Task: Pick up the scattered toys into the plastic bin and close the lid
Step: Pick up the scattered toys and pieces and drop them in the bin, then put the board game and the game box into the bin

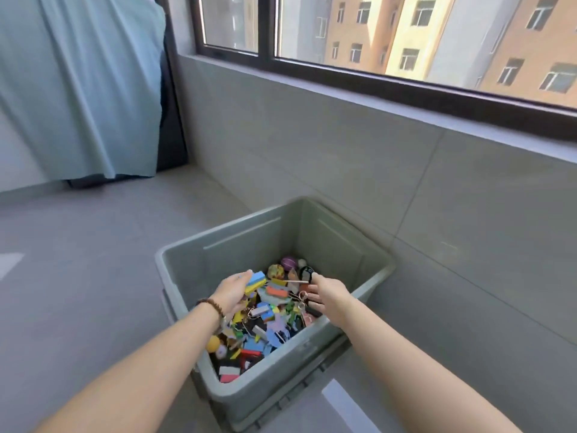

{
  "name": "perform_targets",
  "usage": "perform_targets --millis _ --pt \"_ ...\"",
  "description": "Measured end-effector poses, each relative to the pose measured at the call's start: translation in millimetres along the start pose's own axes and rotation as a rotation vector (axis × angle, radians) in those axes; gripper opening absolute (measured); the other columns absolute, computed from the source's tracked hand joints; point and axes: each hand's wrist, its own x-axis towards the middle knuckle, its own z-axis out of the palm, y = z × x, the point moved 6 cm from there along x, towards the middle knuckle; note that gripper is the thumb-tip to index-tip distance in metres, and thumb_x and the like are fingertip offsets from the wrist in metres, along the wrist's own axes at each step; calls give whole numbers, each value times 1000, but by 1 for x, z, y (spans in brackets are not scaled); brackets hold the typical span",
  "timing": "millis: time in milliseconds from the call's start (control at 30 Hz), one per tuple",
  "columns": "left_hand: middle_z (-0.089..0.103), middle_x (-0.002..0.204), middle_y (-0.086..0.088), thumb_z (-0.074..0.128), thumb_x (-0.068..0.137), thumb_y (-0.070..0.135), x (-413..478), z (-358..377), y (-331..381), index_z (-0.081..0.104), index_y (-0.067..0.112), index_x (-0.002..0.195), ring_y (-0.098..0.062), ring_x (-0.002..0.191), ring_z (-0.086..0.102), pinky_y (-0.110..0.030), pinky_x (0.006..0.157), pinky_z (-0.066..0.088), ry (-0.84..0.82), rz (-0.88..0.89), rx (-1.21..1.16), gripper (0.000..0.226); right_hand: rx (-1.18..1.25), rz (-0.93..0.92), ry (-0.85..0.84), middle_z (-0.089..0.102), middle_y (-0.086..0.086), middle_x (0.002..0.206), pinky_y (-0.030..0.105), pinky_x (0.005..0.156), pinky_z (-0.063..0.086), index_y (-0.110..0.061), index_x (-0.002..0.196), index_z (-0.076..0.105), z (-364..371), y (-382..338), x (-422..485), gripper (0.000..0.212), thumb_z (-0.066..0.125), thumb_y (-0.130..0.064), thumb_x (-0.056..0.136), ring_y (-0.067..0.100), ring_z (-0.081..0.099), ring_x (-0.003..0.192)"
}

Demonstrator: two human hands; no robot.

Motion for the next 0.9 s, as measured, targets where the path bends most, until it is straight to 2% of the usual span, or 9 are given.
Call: perform_targets --millis 67,133,200,233,300,433,567,700,900 --pt "44 142 -6 41 99 36 0 -5 5 46 10 136 -26 128 43 -36 108 30 25 40 151 45 -270 -153 102 56 7 121 32 93 43 -3 128 50 -5 -7 -5 41 44 -29 98 25 54 111" --pt "46 142 -9 38 100 33 -4 -2 5 46 6 135 -25 132 40 -32 108 29 23 72 249 45 -408 -241 127 53 4 132 30 99 37 -9 130 50 -19 -4 -18 40 45 -31 97 21 49 121" --pt "57 125 -11 39 100 29 -14 7 5 57 6 122 -24 121 49 -28 98 37 26 96 315 36 -519 -250 102 52 2 133 27 97 37 -13 129 50 -44 6 -31 39 44 -35 97 19 48 122" --pt "61 107 -9 40 100 27 -20 16 7 63 11 105 -22 107 54 -26 86 41 14 118 340 29 -575 -247 93 51 2 134 27 97 37 -14 130 50 -62 11 -40 40 43 -37 97 18 48 123" --pt "52 86 0 42 99 27 -32 41 12 56 17 85 -15 87 50 -25 71 39 -27 159 388 22 -626 -243 137 51 1 136 28 101 37 -15 130 49 -107 19 -59 41 46 -37 96 18 48 124" --pt "55 128 -5 48 96 29 -67 122 25 51 6 126 -21 118 52 -28 102 38 -153 246 450 38 -651 -131 299 52 3 135 27 102 36 -13 127 53 -223 48 -111 40 50 -36 95 19 48 125" --pt "54 132 -7 50 95 28 -116 232 26 49 6 129 -21 123 49 -24 98 35 -310 329 540 40 -602 -9 492 53 4 135 25 102 35 -11 126 54 -349 100 -186 40 51 -35 94 20 49 124" --pt "53 133 -6 50 95 34 -173 347 5 47 9 132 -23 122 51 -29 103 38 -472 378 646 45 -485 115 710 54 8 134 25 102 33 -9 126 54 -461 169 -271 41 51 -35 94 21 48 126" --pt "44 143 -9 51 94 33 -252 488 -60 40 4 137 -23 132 42 -29 108 30 -707 414 791 53 -293 288 853 55 11 133 30 100 39 -5 127 53 -562 287 -366 47 56 -34 92 25 53 120"
